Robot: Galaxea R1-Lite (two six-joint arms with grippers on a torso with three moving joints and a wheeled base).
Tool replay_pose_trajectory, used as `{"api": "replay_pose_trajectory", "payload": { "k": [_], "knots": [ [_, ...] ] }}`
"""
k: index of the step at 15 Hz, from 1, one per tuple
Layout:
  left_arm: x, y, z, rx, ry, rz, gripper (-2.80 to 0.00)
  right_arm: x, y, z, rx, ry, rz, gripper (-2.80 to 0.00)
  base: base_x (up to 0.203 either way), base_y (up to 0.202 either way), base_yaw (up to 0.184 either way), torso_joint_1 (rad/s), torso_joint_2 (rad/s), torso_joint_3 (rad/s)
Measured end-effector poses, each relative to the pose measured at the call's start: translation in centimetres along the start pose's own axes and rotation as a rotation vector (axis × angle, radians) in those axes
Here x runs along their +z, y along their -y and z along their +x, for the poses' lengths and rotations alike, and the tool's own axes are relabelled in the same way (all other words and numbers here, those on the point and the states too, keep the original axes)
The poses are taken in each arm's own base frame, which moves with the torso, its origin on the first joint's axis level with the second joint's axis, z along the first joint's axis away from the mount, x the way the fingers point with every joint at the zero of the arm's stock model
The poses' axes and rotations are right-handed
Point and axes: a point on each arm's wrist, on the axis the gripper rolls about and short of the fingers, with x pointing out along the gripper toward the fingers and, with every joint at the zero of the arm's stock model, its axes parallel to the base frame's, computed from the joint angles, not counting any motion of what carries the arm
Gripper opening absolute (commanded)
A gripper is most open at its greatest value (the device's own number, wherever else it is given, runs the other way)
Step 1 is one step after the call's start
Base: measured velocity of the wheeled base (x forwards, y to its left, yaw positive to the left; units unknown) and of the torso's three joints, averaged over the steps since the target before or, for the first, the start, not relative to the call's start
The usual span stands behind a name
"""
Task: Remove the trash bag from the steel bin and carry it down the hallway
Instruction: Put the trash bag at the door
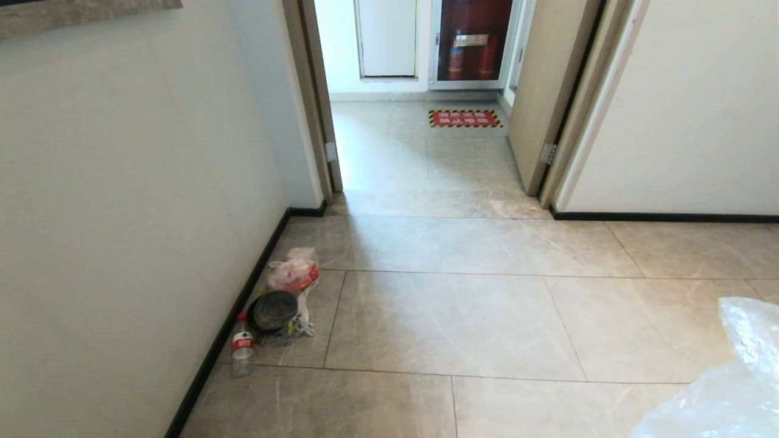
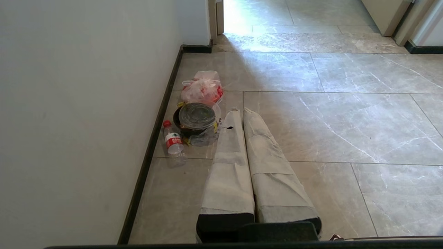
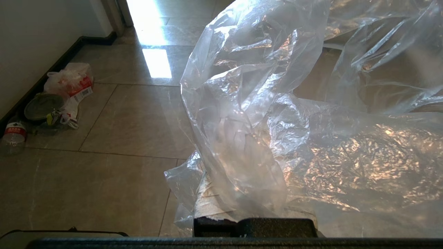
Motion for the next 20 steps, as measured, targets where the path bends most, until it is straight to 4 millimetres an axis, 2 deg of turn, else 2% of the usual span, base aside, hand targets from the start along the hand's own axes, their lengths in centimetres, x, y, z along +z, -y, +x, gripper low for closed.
{"api": "replay_pose_trajectory", "payload": {
  "k": [10, 20],
  "knots": [
    [0.0, 0.0, 0.0, -0.001, 0.0, 0.0, -2.8, -0.01, 0.0, 0.0, -0.001, 0.0, 0.001, -2.8, 0.001, 0.0, 0.007, 0.0, 0.0, 0.0],
    [0.0, 0.0, 0.0, -0.001, 0.0, 0.0, -2.8, 0.01, 0.0, 0.0, -0.002, 0.001, 0.001, -2.8, 0.002, -0.008, 0.171, 0.003, 0.0, 0.003]
  ]
}}
